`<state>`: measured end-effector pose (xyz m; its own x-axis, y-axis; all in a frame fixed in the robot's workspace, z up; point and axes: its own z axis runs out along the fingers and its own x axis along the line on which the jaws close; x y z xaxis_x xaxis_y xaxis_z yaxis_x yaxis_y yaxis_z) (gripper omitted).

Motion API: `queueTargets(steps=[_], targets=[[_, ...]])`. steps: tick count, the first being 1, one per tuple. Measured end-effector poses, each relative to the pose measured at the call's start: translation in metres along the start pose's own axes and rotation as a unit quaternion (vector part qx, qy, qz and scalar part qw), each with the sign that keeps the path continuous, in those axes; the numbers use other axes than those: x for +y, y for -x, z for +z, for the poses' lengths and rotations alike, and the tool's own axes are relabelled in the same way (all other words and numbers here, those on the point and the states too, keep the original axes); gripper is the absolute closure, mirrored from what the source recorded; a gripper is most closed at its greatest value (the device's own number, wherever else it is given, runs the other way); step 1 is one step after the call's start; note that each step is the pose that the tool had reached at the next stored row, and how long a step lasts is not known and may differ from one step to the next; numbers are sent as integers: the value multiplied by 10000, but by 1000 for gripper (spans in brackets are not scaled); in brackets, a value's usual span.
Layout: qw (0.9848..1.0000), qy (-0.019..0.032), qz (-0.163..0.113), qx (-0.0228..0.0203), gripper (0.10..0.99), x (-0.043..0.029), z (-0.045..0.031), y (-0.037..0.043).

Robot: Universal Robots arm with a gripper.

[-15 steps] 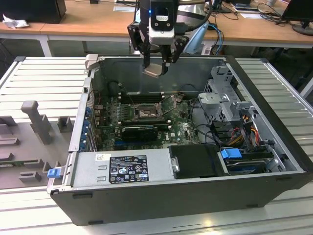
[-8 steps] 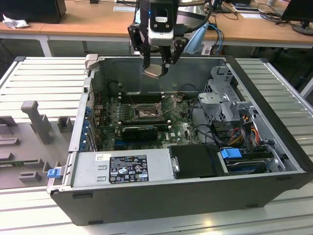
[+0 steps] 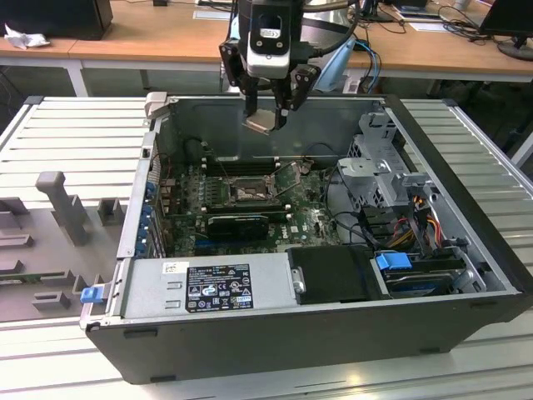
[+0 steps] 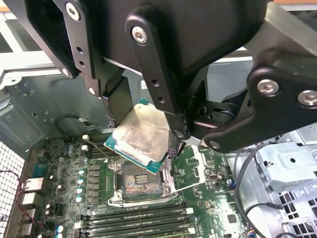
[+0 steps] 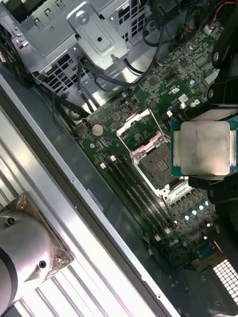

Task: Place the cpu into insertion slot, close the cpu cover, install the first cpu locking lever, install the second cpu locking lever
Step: 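Place the cpu into insertion slot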

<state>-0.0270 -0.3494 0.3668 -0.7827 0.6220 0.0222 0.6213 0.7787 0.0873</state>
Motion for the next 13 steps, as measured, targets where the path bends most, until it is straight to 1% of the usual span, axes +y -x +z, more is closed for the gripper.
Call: queueTargets(steps=[6, 10, 11, 12, 13], targets=[[9997, 5, 227, -20, 557, 0, 4, 0], [9992, 9, 387, -34, 557, 0, 6, 0], [9990, 10, 444, -39, 557, -1, 7, 0], [9983, 13, 575, -50, 557, -1, 9, 0], [9973, 16, 734, -65, 557, -1, 11, 0]])
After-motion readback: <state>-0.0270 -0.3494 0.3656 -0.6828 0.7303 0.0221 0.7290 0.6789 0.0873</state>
